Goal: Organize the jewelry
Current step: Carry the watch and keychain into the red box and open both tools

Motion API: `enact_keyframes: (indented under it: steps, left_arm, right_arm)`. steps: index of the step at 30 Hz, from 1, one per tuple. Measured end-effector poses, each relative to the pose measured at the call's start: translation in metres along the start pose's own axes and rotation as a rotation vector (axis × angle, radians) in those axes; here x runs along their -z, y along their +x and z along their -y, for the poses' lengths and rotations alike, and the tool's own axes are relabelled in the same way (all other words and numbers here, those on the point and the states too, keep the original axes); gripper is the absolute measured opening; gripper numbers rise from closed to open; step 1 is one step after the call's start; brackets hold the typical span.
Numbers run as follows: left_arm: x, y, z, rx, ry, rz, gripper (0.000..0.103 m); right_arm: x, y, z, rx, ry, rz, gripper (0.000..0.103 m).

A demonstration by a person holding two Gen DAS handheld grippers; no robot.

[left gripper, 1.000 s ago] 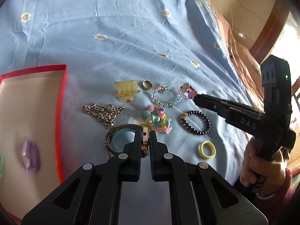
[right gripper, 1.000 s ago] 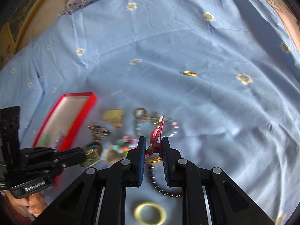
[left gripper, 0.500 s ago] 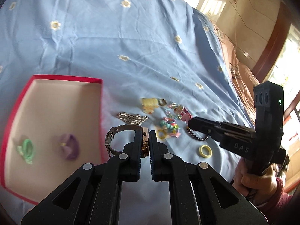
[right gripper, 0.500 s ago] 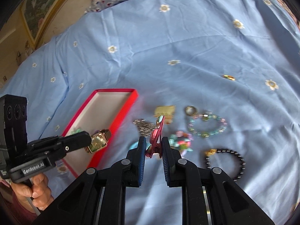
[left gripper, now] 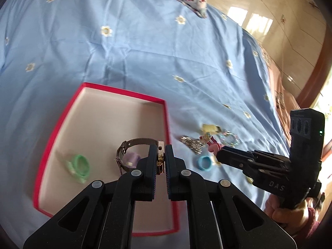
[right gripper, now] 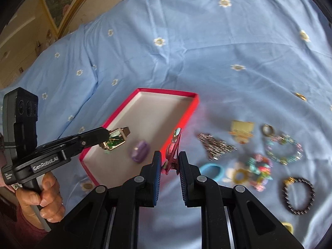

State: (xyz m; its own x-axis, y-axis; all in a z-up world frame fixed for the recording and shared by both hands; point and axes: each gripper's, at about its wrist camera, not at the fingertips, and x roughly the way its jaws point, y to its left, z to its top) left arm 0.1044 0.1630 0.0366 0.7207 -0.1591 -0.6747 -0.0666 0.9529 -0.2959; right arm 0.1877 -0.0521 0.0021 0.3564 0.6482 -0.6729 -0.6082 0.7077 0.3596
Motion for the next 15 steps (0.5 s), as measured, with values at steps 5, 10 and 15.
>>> enact_keyframes:
  steps: [5,10,15]
  left_arm:
    - [-0.004,0.002,-0.021,-0.03,-0.027,0.009,0.006]
    - [-0.011,0.012,-0.04,-0.06,-0.037,0.014,0.006]
    - [-0.02,0.028,-0.057,-0.088,-0.042,0.009,0.006]
  right_arm:
    - [-0.01,0.022,-0.016,-0.034,-0.027,-0.015,0.017]
    - [-0.019,0.047,-0.028,-0.055,-0.043,-0.034,0.017]
    - [-0.027,0.074,-0.033,-0.067,-0.048,-0.059,0.017]
